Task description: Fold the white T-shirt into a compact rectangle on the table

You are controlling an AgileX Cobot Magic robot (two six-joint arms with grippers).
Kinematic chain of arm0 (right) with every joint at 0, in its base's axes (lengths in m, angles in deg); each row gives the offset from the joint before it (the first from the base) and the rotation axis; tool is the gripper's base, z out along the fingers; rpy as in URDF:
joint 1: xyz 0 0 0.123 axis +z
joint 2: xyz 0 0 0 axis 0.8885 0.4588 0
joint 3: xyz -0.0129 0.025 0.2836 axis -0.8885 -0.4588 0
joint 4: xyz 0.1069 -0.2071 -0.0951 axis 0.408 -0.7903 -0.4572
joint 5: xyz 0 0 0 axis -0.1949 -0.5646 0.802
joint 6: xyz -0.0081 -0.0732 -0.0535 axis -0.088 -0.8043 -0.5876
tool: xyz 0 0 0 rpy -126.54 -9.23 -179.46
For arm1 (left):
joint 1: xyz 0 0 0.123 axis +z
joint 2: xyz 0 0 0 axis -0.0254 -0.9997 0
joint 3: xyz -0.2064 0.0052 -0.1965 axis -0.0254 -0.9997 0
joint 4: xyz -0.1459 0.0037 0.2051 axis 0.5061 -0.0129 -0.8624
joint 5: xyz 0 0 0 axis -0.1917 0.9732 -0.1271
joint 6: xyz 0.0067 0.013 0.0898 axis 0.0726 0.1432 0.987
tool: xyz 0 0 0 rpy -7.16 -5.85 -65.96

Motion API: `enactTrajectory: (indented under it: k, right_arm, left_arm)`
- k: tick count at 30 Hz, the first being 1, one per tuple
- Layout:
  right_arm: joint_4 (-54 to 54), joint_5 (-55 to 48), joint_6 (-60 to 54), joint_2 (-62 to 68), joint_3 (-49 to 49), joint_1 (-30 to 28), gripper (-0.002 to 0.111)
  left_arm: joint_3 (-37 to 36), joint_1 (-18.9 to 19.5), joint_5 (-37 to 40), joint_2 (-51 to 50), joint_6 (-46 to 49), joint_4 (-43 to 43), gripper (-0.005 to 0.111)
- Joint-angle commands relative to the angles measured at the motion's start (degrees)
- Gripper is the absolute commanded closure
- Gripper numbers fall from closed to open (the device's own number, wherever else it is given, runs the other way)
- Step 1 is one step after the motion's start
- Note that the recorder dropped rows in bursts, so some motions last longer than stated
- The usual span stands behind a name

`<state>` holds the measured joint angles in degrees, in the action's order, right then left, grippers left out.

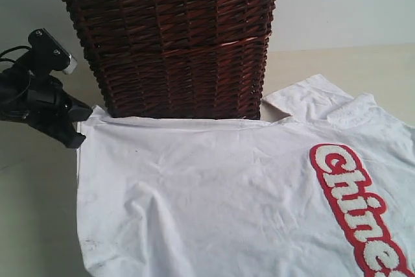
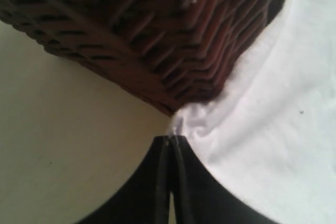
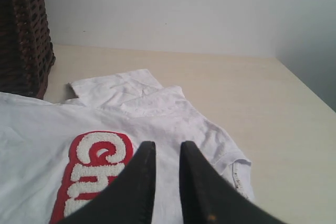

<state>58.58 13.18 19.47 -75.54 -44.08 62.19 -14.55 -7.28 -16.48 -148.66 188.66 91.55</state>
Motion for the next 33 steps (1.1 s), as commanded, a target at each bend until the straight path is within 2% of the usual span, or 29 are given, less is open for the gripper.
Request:
enactTrajectory:
  k: [1, 3, 4, 7, 9, 10, 12, 13, 15, 22, 28, 33]
  right_arm:
    - [-0.1, 0.3, -0.4, -0.3, -0.3, -0.1, 0.091]
    - [-0.1, 0.3, -0.4, -0.3, -0.3, -0.1, 0.091]
    - [-0.1, 0.3, -0.4, -0.3, -0.3, -0.1, 0.091]
    - [-0.1, 0.3, -0.4, -0.3, -0.3, -0.1, 0.091]
    - [-0.1, 0.3, -0.4, -0.3, -0.3, -0.1, 0.091]
    - [-0.1, 0.3, -0.4, -0.3, -0.3, -0.1, 0.091]
    - [-0.1, 0.3, -0.4, -0.3, -0.3, -0.1, 0.091]
    - [-0.1, 0.3, -0.4, -0.3, -0.3, -0.1, 0.091]
    - [-0.1, 0.3, -0.4, -0.3, -0.3, -0.1, 0.091]
    - [-0.1, 0.3, -0.4, -0.3, -0.3, -0.1, 0.091]
    - [-0.1, 0.3, -0.4, -0.3, -0.3, -0.1, 0.091]
    - [-0.1, 0.3, -0.4, -0.3, -0.3, -0.1, 0.091]
  left_arm:
    - [-0.2, 0.2, -1.0, 0.5, -1.0, 1.2, 0.094]
    - [-0.4, 0.2, 0.3, 0.5, -1.0, 1.2, 0.072]
    - [-0.8, 0.2, 0.3, 0.5, -1.0, 1.3, 0.055]
    - [-1.2, 0.2, 0.1, 0.5, -3.5, 1.7, 0.039]
    - [-1.2, 0.2, 1.1, 0.7, -6.5, 1.6, 0.037]
    - [-1.2, 0.2, 4.0, 0.9, -8.4, 1.6, 0.038]
    - [-1.2, 0.2, 15.1, 1.6, -10.1, 1.6, 0.041]
    - [-1.2, 0.1, 21.5, 1.7, -9.9, 1.8, 0.045]
    - [-1.2, -1.4, 27.6, 1.0, -7.1, 4.6, 0.056]
    - [2.2, -7.9, 20.5, -6.5, 8.6, 17.4, 0.105]
    - [11.3, -9.0, 14.8, -12.8, 8.7, 22.5, 0.107]
    - [17.7, -9.0, 11.5, -16.7, 8.7, 22.5, 0.107]
